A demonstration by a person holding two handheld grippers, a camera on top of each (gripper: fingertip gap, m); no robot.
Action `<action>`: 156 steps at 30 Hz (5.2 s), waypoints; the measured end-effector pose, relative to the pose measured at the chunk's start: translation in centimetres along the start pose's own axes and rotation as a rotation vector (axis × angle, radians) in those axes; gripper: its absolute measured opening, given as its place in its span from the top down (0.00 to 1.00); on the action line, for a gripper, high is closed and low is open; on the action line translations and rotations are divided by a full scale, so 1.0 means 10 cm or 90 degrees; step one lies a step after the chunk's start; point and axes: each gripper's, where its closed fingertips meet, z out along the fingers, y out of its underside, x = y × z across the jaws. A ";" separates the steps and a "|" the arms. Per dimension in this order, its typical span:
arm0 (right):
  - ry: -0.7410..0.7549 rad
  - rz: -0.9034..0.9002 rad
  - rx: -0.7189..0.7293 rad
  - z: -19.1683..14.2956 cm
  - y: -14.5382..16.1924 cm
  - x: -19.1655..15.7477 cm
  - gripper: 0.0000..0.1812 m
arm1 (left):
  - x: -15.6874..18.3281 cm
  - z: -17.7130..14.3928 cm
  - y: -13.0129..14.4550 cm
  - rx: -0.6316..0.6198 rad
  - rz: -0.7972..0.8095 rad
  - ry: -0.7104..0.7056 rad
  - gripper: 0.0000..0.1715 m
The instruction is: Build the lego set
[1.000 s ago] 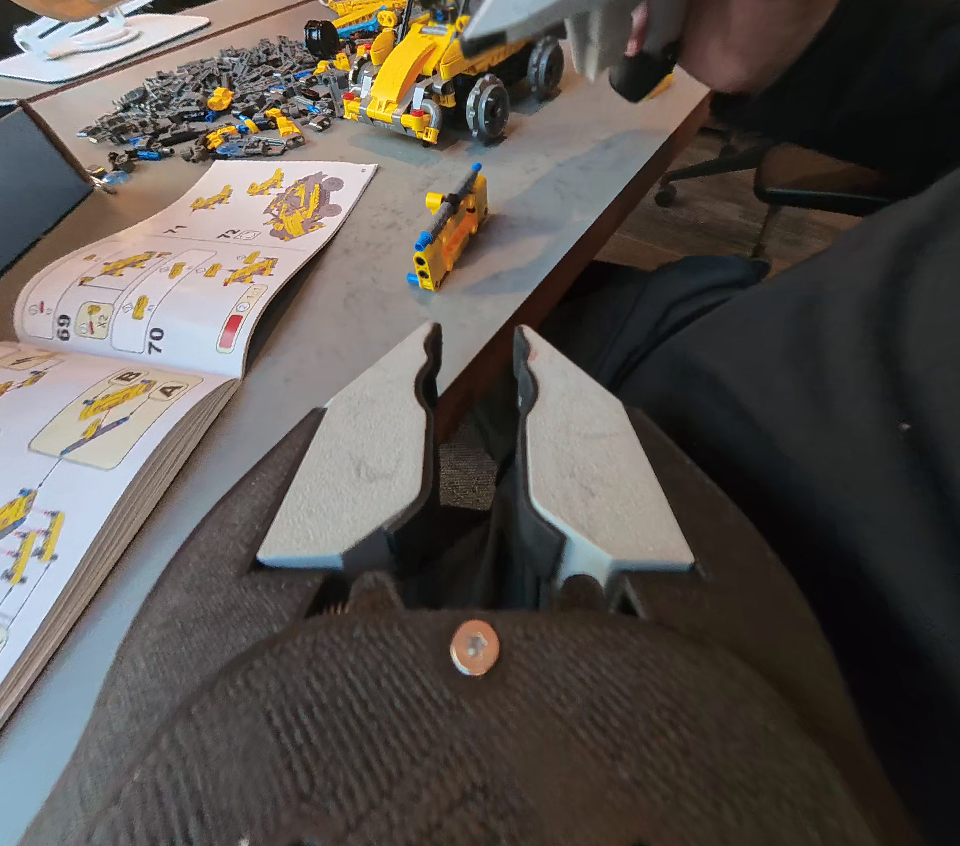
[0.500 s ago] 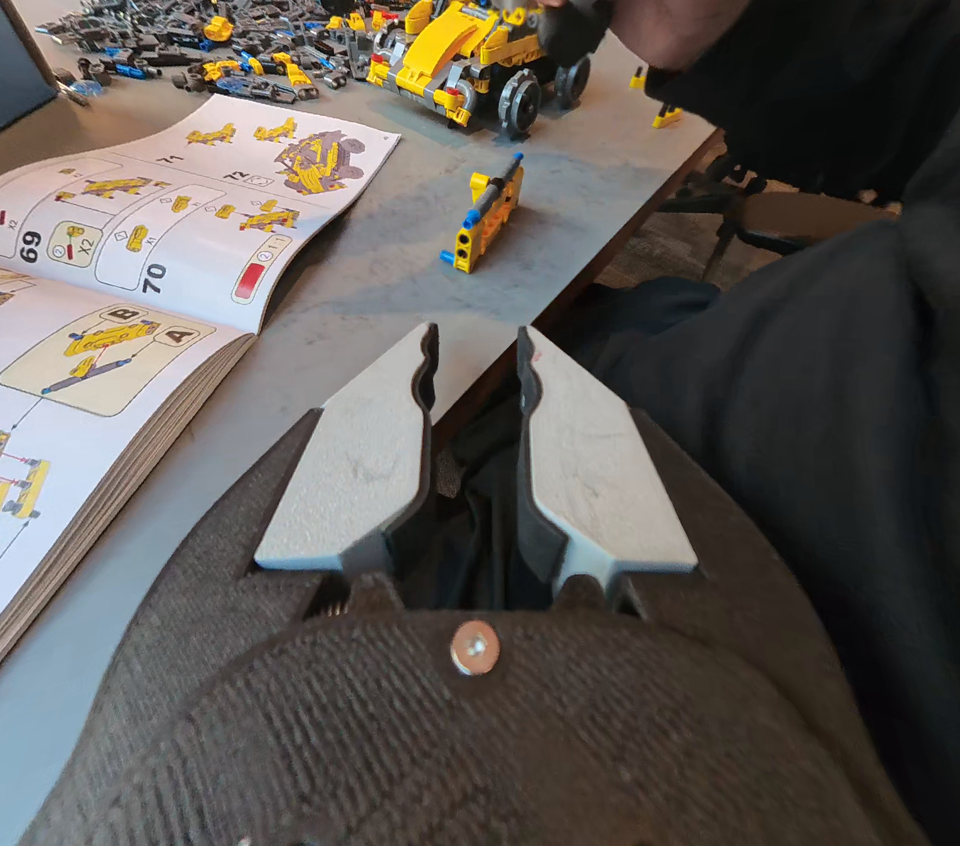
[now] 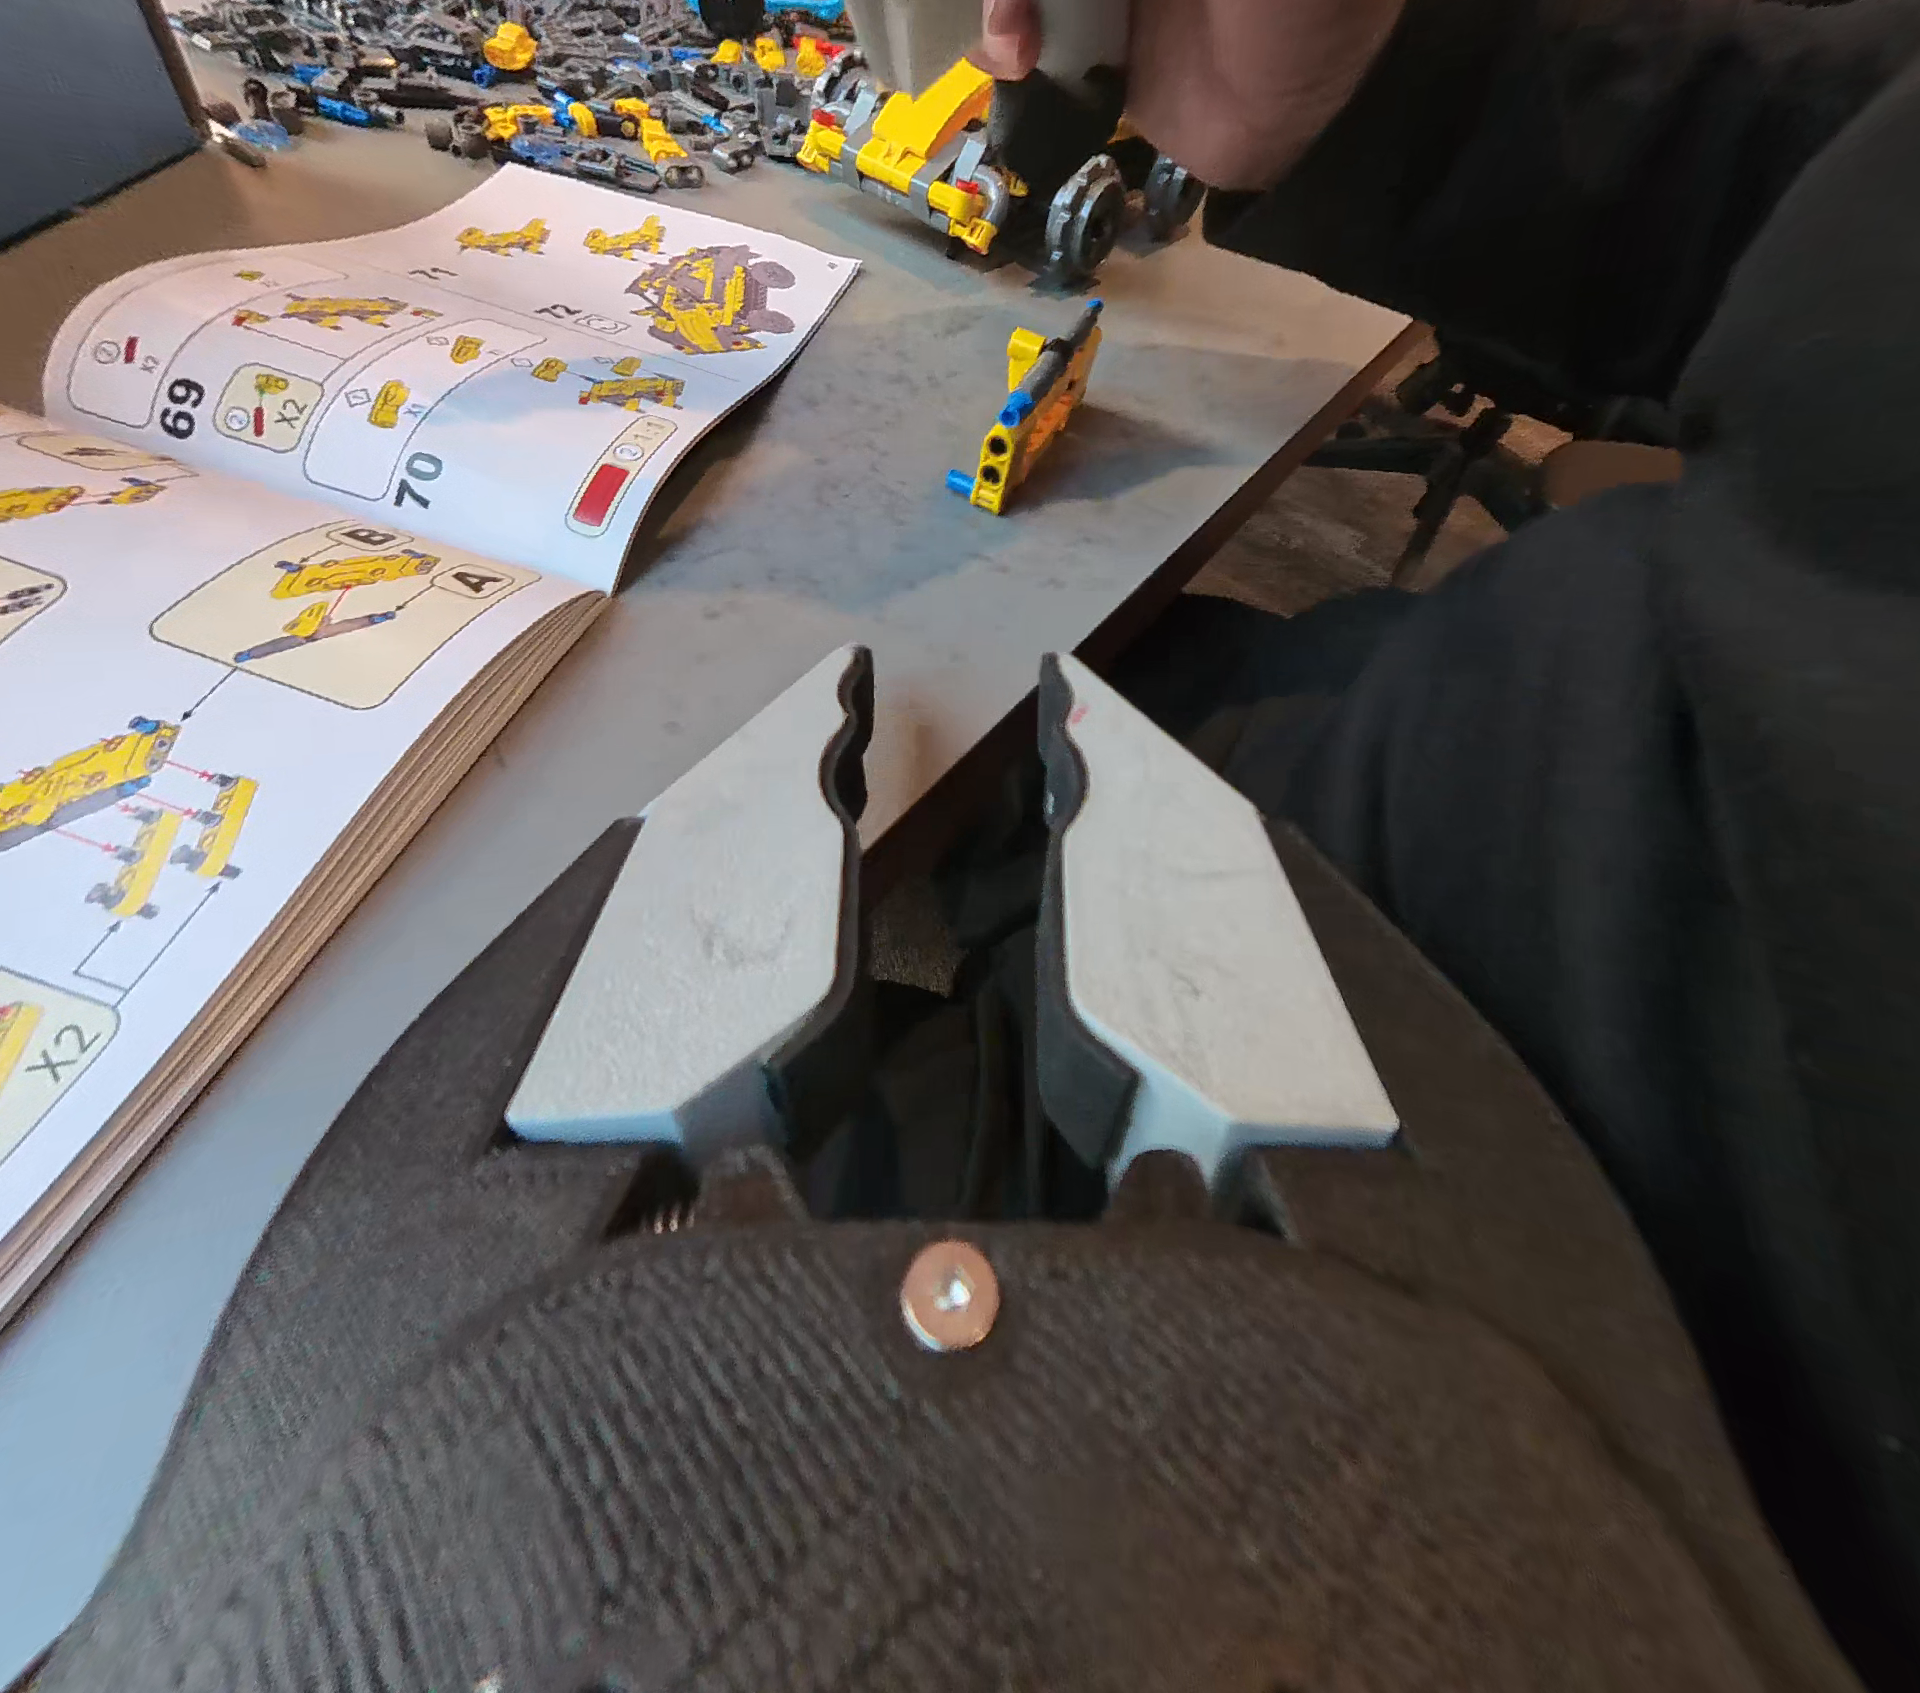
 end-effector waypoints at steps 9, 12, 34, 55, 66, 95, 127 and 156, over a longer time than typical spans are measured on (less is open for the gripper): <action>0.002 -0.009 0.009 -0.23 0.07 -0.02 0.81 | 0.07 0.09 -0.06 -0.007 0.032 -0.002 0.84; 0.009 -0.010 0.017 -0.33 0.09 0.01 0.81 | 0.09 0.13 -0.08 -0.008 0.032 0.004 0.84; 0.257 0.114 -0.064 -2.17 1.19 0.62 0.86 | 0.04 0.23 -0.26 -0.005 0.031 0.018 0.83; 0.113 0.211 -0.218 -2.83 2.29 -0.34 0.83 | 0.34 0.33 -0.15 -0.043 0.131 0.009 0.85; 0.097 0.157 -0.228 -2.21 2.06 -0.36 0.96 | 0.54 0.37 0.03 -0.086 0.201 0.022 0.86; -0.029 0.087 -0.206 -1.18 1.54 -0.61 0.96 | 0.60 0.46 0.11 -0.105 0.251 0.033 0.89; -0.044 0.103 -0.205 -1.18 1.54 -0.62 0.96 | 0.84 0.58 0.23 -0.122 0.310 0.073 0.91; -0.062 0.084 -0.198 -1.19 1.52 -0.68 0.96 | 0.74 0.52 0.10 -0.096 0.306 0.024 0.95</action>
